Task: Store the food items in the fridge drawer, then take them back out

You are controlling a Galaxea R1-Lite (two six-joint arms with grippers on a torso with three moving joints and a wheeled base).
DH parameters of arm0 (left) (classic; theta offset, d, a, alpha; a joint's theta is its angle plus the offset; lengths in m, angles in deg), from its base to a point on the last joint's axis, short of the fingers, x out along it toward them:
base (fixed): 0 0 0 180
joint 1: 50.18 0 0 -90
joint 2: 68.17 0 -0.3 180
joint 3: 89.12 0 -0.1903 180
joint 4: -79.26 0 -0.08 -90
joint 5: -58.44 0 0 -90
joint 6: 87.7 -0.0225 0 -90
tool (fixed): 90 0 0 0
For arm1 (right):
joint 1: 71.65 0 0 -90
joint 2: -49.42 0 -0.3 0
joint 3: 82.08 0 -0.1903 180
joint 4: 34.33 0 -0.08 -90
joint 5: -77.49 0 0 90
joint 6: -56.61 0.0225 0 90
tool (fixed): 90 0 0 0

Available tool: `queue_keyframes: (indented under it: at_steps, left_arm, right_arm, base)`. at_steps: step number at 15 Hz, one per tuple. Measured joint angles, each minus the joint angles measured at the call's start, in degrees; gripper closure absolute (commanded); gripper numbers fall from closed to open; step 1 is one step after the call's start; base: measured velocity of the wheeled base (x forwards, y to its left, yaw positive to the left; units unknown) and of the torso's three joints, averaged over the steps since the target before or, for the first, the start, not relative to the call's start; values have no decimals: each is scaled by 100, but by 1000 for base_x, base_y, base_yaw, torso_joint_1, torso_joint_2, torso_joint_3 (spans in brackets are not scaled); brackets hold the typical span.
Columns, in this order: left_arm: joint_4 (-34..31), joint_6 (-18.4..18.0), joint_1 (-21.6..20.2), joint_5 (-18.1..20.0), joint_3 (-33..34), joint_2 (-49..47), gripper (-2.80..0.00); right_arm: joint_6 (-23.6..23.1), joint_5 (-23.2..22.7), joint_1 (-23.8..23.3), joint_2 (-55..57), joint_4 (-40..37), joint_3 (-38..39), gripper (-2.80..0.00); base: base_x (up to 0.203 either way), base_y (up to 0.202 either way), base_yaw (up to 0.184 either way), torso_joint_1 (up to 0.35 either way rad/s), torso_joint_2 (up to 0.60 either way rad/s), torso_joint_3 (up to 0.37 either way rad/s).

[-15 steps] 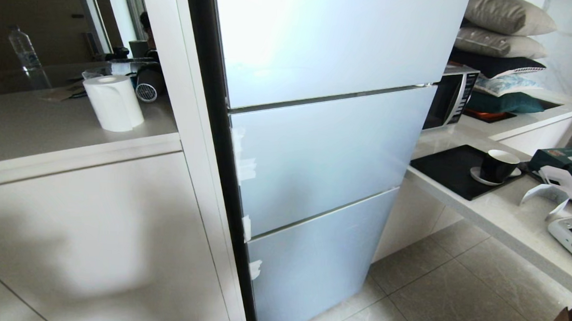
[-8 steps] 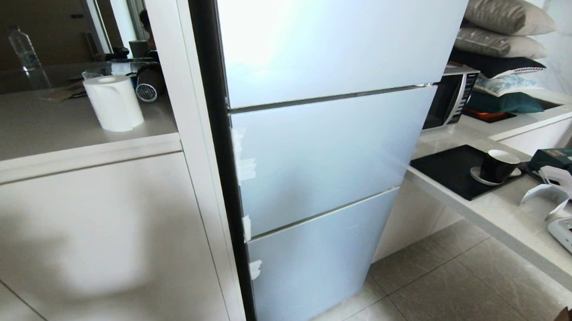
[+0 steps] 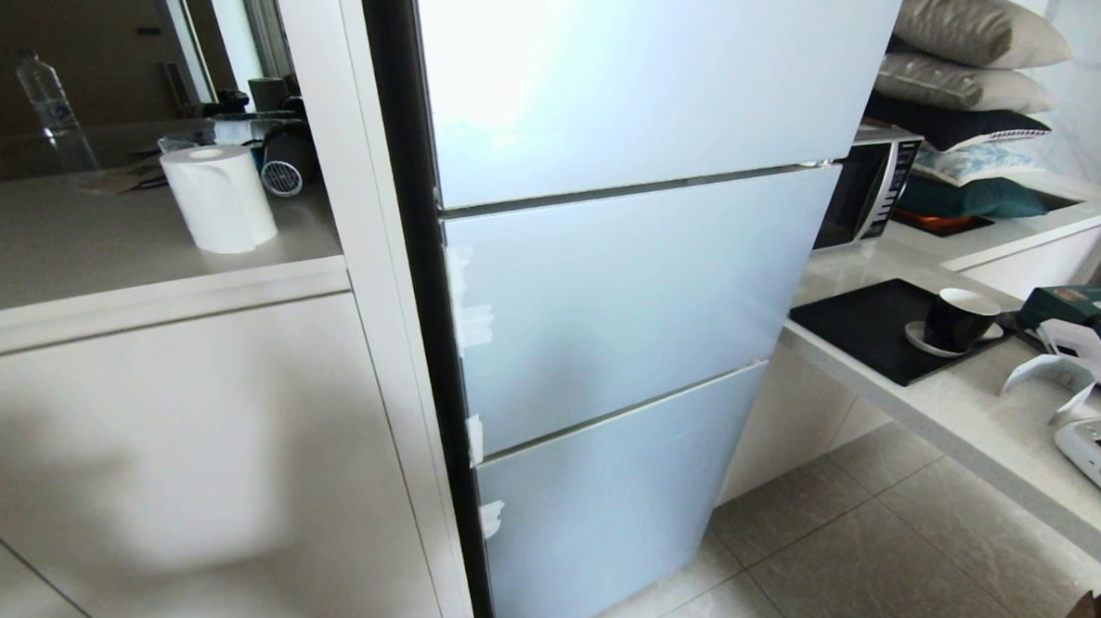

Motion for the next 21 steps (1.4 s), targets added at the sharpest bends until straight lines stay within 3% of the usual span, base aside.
queue_keyframes:
  at_steps: [5, 7, 10, 12, 15, 17, 21]
  left_arm:
    - [108, -100, 0, -7, -103, -9, 0]
    - [317, -15, 3, 41, -889, -199, 0]
    - [426, 455, 70, 323, -1764, -1304, 0]
    - [745, 1063, 208, 713, -2088, -2544, 0]
    - [1814, 2001, 359, 1321, -2350, -4411, 0]
    - [2819, 2545, 411, 1525, -2511, -5753, 0]
    - [5127, 3180, 461, 1528, -3146, -8465, 0]
  right_arm:
    - [-3, 1, 0, 0, -4, 0, 0]
    - [60, 9, 0, 1, 3, 0, 0]
    - [93, 15, 0, 1, 1, 0, 0]
    - [106, 17, 0, 1, 1, 0, 0]
    - [106, 17, 0, 4, 3, 0, 0]
    - [106, 13, 0, 4, 3, 0, 0]
    - [115, 16, 0, 4, 2, 0, 0]
  base:
    - [0, 0, 0, 0, 0, 0]
    - [0, 0, 0, 0, 0, 0]
    - [0, 0, 0, 0, 0, 0]
    - [0, 0, 0, 0, 0, 0]
    - [0, 0, 0, 0, 0, 0]
    - [0, 0, 0, 0, 0, 0]
    - [0, 0, 0, 0, 0, 0]
